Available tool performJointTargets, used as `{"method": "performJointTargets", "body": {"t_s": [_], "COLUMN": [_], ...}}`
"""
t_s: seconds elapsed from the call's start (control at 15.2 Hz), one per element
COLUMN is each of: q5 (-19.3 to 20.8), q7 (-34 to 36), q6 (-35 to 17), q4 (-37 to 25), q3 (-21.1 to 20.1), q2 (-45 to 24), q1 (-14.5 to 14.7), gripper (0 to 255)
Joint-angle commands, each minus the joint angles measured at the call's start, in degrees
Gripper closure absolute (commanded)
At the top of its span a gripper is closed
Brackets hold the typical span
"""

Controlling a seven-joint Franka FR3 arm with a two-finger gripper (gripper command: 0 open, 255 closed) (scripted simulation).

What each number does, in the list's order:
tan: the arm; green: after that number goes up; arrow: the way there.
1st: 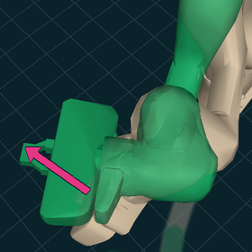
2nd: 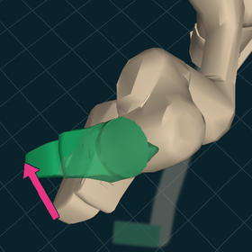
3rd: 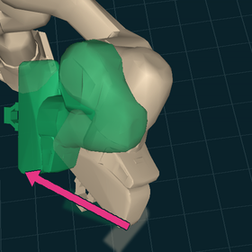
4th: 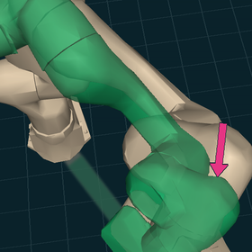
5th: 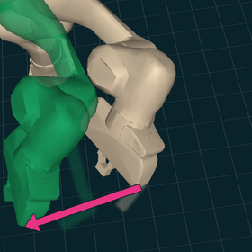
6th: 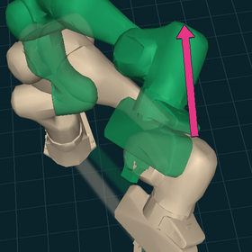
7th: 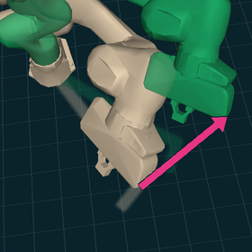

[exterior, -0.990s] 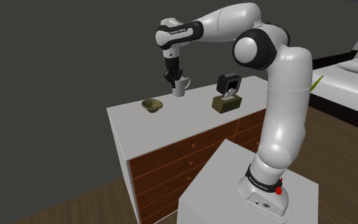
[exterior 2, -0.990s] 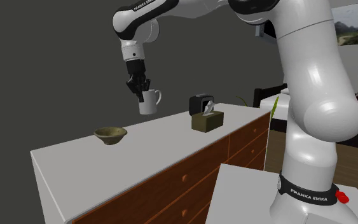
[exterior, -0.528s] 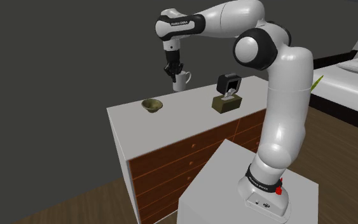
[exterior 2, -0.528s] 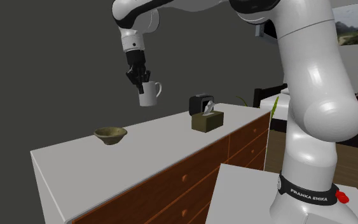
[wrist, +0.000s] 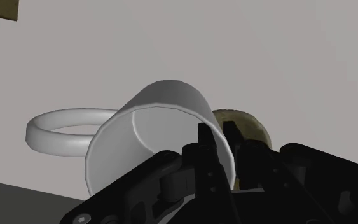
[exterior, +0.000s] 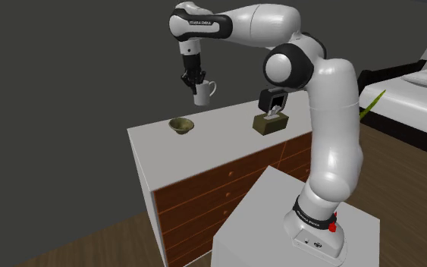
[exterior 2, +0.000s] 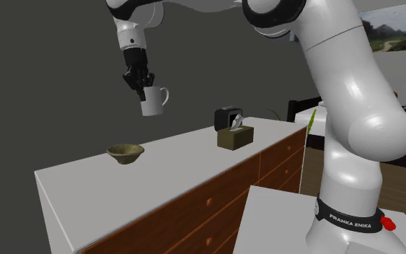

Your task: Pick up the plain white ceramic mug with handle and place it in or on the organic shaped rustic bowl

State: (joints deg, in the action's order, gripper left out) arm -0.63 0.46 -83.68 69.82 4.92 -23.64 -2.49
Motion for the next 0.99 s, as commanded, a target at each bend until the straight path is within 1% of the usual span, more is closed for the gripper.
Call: {"method": "performJointTargets", "body": {"t_s": [0.0, 0.13, 0.2, 0.26, 0.33, 0.4, 0.53, 0.73, 0.92], "q5": [-0.3, -0.6, -0.8, -1.0, -1.2, -1.1, -1.0, -1.0, -0.9], "q7": [2.0, 3.9, 4.9, 5.9, 6.7, 6.7, 6.7, 6.6, 6.6], "q6": [2.6, 5.9, 8.1, 11.0, 15.2, 12.8, 9.4, 5.6, 2.3], "q4": [-6.1, -14.0, -19.0, -25.6, -35.2, -30.8, -25.0, -19.0, -14.4], "q3": [-0.7, -1.3, -1.5, -1.8, -2.1, -2.0, -2.0, -1.9, -1.9], "q2": [-3.5, -8.1, -11.0, -14.7, -20.0, -18.0, -15.6, -13.5, -12.1], "q1": [1.2, 2.3, 2.9, 3.4, 3.7, 3.9, 4.1, 4.3, 4.4], "gripper": [255, 255, 255, 255, 255, 255, 255, 255, 255]}}
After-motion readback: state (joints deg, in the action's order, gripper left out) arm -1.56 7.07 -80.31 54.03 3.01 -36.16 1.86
